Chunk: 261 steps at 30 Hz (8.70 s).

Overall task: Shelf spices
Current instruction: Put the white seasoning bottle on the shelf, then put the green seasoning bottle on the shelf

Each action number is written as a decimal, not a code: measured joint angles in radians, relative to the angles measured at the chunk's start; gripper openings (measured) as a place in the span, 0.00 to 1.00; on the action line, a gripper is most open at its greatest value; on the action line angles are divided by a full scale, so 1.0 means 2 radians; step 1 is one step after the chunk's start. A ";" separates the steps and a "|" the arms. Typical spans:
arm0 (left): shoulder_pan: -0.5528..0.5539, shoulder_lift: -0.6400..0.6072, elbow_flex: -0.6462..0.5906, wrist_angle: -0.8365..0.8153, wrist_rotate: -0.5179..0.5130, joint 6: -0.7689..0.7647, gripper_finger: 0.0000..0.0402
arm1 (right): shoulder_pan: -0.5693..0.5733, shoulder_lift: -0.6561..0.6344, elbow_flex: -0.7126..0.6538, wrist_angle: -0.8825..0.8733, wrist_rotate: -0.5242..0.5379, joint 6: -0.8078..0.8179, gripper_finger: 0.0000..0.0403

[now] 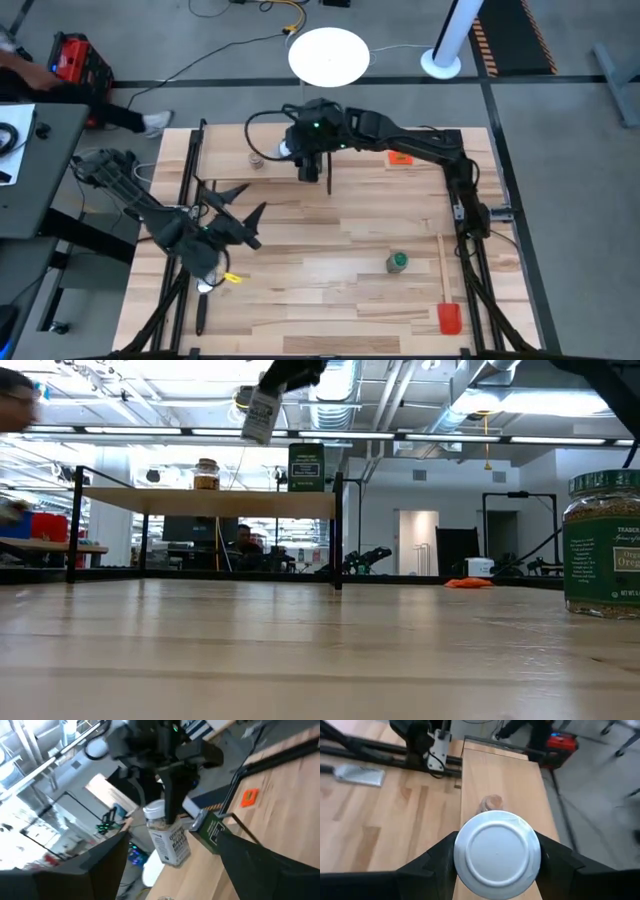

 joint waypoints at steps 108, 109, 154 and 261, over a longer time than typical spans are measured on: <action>0.006 -0.022 0.000 -0.276 0.102 -0.408 0.72 | 0.042 0.010 0.011 -0.075 0.032 -0.055 0.63; 0.008 -0.018 0.000 -0.280 0.112 -0.408 0.70 | 0.050 0.011 0.010 -0.084 0.050 -0.065 0.59; 0.099 0.006 0.000 -0.284 0.167 -0.391 0.01 | -0.020 0.016 -0.026 -0.070 -0.007 -0.076 0.00; 0.098 0.006 0.000 -0.287 0.167 -0.391 0.01 | -0.065 0.014 -0.075 0.073 -0.012 -0.108 0.00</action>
